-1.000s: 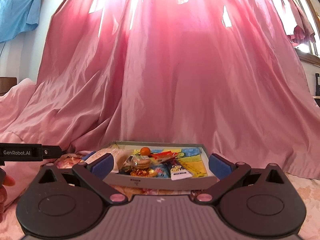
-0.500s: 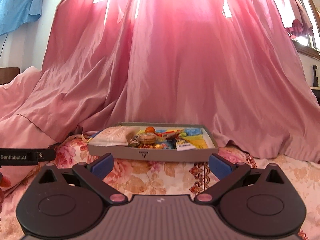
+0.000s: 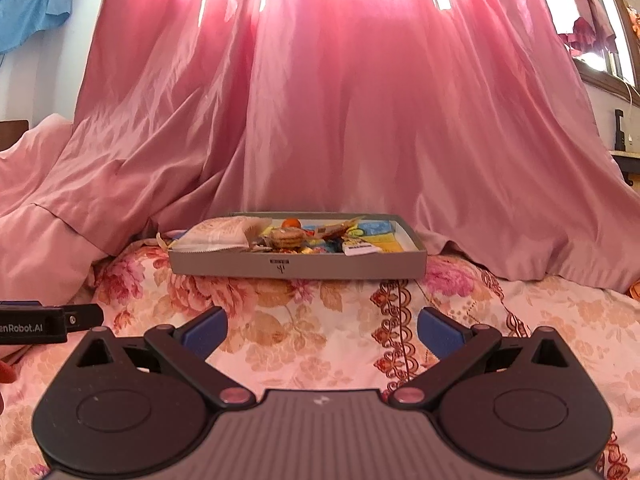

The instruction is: Organize snacks

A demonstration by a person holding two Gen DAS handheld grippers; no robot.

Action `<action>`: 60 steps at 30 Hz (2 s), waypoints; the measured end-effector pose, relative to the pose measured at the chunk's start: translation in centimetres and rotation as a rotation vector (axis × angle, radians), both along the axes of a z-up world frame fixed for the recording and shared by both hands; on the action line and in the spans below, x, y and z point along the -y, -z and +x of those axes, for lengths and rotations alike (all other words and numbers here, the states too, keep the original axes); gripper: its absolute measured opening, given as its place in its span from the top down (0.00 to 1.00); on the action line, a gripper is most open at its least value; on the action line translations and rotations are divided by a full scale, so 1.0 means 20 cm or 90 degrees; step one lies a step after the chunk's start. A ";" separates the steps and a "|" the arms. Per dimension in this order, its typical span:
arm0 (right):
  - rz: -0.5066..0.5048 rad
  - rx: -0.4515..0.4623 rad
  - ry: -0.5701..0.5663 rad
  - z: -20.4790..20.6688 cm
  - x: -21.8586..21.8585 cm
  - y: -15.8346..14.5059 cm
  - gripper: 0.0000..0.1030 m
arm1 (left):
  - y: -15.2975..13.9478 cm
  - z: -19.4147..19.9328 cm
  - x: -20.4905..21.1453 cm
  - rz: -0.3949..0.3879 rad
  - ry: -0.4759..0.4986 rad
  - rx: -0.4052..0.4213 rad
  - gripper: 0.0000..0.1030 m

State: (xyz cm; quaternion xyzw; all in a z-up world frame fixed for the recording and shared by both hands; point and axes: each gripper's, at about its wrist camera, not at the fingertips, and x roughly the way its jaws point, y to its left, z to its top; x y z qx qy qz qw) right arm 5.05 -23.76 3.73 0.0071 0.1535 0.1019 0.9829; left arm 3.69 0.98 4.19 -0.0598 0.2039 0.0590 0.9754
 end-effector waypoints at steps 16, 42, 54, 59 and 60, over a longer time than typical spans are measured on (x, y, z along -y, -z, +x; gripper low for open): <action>-0.004 -0.023 -0.006 -0.03 0.00 0.06 0.00 | 0.06 -0.01 0.02 0.005 0.009 -0.020 0.01; 0.001 -0.037 -0.004 -0.04 0.00 0.08 0.00 | 0.06 -0.01 0.02 0.007 0.009 -0.022 0.01; 0.001 -0.037 -0.003 -0.04 0.00 0.08 0.00 | 0.08 0.00 0.03 -0.002 0.005 -0.061 0.01; 0.003 -0.039 -0.003 -0.04 0.00 0.08 0.00 | 0.09 0.01 0.03 -0.003 0.009 -0.078 0.01; 0.003 -0.039 -0.004 -0.05 -0.01 0.08 0.00 | 0.09 0.01 0.03 -0.005 0.010 -0.079 0.01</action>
